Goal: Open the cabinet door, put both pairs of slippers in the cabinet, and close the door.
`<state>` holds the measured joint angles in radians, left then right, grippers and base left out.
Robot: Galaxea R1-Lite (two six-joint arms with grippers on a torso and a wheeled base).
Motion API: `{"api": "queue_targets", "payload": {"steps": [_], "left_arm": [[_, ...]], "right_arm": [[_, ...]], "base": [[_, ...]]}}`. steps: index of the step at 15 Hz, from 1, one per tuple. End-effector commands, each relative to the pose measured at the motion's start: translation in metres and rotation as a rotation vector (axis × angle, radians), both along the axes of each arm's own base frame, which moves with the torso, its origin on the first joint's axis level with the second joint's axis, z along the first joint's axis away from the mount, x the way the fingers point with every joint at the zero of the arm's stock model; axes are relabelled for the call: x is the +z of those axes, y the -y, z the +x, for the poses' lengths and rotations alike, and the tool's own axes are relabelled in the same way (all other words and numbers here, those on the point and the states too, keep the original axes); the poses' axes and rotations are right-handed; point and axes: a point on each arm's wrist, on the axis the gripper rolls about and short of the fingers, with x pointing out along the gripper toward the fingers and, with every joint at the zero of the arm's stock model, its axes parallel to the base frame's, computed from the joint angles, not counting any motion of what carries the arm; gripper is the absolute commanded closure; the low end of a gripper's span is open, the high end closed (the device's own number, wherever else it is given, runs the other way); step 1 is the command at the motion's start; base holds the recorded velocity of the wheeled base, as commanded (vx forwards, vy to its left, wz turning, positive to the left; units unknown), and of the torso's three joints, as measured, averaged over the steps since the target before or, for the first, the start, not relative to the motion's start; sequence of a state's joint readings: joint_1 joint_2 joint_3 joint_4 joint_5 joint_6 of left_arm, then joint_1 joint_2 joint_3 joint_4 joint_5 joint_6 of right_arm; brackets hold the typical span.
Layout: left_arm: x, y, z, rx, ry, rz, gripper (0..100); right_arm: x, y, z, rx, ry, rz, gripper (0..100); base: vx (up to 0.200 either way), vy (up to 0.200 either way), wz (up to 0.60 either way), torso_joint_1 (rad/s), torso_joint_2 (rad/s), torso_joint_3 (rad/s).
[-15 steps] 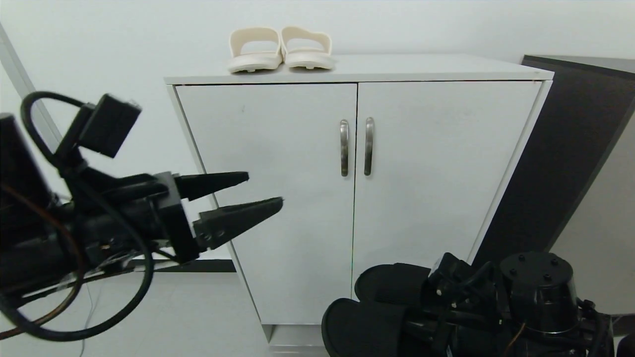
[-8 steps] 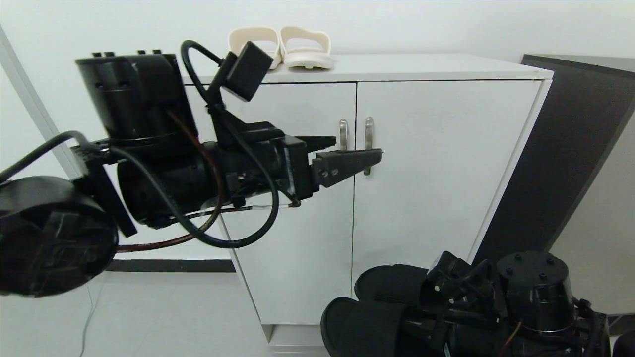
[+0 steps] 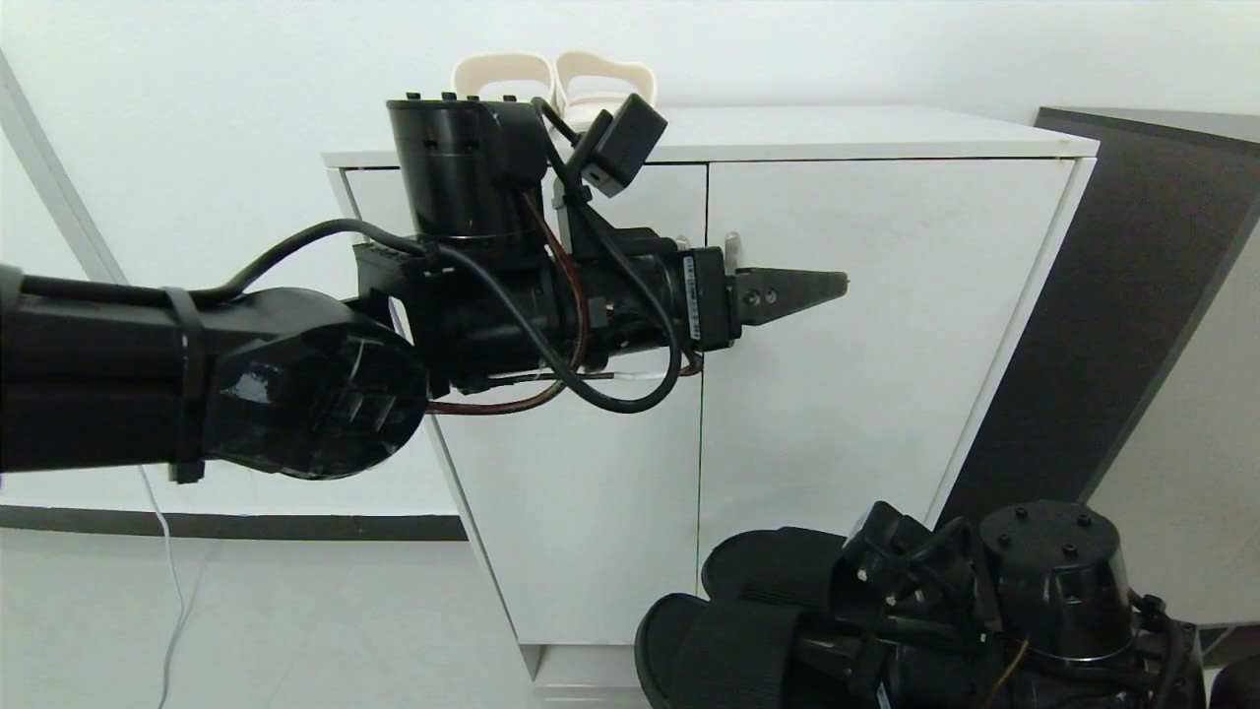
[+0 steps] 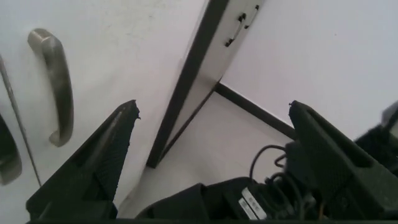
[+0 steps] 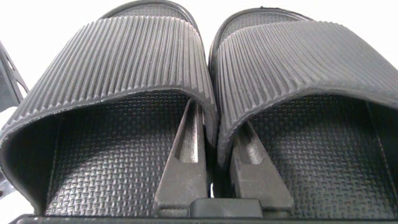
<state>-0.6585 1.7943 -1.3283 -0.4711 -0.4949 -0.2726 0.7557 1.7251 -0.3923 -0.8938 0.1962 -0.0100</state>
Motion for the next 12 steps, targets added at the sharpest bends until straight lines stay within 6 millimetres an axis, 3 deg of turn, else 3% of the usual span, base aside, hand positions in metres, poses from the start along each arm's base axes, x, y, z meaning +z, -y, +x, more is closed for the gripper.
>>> {"api": "queue_targets", "payload": {"steps": [1,12], "left_arm": [[-0.0053,0.0037,0.006,0.029,-0.012,0.007,0],[-0.0025,0.0065,0.0124,0.238,-0.024,0.019,0]], "right_arm": [[-0.0024,-0.0008,0.0007,0.001,-0.006,-0.006,100],[-0.0021,-0.0013,0.0006,0.003,-0.004,-0.006,100]], "base": [[0.0,0.0,0.0,0.0,0.0,0.0],[0.0,0.0,0.0,0.0,0.0,0.0]]}}
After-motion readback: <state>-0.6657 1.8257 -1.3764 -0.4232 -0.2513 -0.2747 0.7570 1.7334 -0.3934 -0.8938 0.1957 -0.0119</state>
